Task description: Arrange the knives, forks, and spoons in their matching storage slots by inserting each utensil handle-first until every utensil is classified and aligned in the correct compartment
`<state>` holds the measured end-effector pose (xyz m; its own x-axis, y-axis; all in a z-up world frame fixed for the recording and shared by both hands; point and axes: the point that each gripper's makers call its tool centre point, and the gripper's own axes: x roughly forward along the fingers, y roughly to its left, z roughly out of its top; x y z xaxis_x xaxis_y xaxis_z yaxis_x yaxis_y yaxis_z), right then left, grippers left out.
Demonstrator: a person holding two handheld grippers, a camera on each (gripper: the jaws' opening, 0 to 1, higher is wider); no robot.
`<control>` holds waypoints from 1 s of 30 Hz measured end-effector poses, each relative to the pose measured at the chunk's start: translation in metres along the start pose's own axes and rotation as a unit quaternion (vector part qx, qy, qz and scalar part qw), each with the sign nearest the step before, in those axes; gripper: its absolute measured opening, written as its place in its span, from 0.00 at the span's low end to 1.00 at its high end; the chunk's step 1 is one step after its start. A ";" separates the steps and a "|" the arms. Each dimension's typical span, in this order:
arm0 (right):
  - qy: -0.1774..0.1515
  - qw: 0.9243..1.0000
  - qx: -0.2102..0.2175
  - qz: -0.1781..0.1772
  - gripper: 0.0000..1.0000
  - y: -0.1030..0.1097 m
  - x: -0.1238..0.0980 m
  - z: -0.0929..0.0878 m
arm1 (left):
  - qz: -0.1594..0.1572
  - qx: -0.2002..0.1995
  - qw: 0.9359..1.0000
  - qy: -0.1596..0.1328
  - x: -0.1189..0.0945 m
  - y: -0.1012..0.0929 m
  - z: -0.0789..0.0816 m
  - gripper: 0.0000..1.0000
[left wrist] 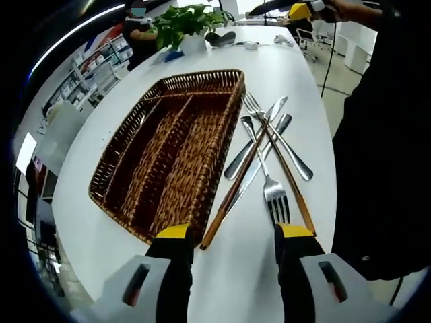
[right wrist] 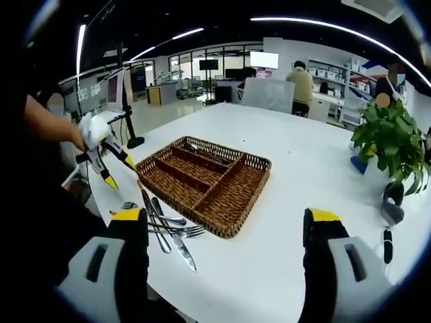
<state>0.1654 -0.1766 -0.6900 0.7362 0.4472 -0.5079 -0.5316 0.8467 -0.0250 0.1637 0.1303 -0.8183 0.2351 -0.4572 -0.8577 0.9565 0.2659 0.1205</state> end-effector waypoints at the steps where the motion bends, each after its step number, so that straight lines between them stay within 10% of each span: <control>1: 0.001 1.000 0.000 0.000 0.98 0.000 0.000 0.000 | -0.002 0.002 1.000 0.000 0.002 -0.001 0.000 0.49; 6: 0.003 1.000 -0.002 0.001 0.98 -0.001 0.000 -0.001 | -0.028 -0.006 0.999 0.013 0.016 -0.005 -0.007 0.35; 12: 0.007 1.000 -0.007 0.002 0.97 0.000 0.000 0.000 | -0.012 0.057 0.998 0.024 0.028 0.001 -0.010 0.39; 30: 0.011 1.000 -0.007 0.003 0.96 0.003 0.004 -0.003 | -0.048 0.050 0.997 0.035 0.038 -0.006 -0.017 0.30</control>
<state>0.1656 -0.1732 -0.6947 0.7231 0.4464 -0.5271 -0.5429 0.8391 -0.0341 0.1642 0.1260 -0.8598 0.1314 -0.4147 -0.9004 0.9874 0.1357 0.0816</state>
